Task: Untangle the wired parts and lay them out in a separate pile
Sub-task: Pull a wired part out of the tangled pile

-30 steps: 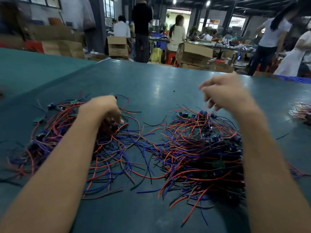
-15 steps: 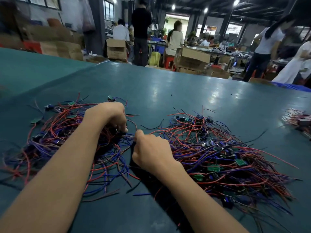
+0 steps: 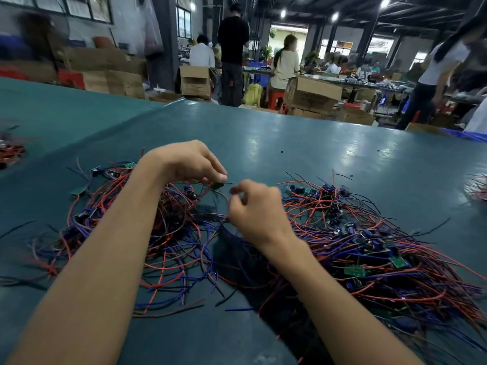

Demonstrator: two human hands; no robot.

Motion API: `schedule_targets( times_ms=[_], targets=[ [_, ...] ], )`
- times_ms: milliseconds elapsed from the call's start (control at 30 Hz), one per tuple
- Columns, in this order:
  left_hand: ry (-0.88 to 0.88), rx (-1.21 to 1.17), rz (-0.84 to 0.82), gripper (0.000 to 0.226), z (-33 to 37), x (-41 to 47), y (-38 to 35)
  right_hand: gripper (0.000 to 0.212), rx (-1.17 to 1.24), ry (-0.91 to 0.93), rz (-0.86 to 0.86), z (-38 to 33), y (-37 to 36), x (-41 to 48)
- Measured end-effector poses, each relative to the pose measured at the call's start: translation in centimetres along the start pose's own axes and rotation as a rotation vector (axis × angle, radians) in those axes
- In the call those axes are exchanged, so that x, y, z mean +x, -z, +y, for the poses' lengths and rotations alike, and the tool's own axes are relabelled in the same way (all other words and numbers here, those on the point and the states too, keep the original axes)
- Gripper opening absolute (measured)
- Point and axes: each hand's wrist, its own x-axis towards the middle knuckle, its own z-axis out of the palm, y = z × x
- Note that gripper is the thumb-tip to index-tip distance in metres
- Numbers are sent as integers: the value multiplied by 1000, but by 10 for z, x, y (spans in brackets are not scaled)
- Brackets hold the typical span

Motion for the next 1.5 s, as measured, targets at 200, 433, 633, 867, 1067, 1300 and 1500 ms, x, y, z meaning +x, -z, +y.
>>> schedule_targets(
  times_ms=[200,433,633,867,1067,1300,1500],
  targets=[
    [-255,-93,75,21,24,-7,8,15,536,-539,-166,-10,56,53],
    [-312,-451,25,29,45,-12,-1,10,646,-402,-371,-6,79,54],
    [-335,-500,12,21,58,-20,1,7,940,-392,-432,-14,90,46],
    [-371,-502,176,20,73,-28,2,10,1155,-428,-206,-29,97,45],
    [-399,-541,172,29,73,-32,10,22,1259,-380,-455,-34,115,39],
    [-399,-528,143,29,72,-35,13,19,964,-418,-365,-33,116,38],
    [-355,-530,103,23,82,-36,-3,17,518,-356,-338,-28,119,37]
  ],
)
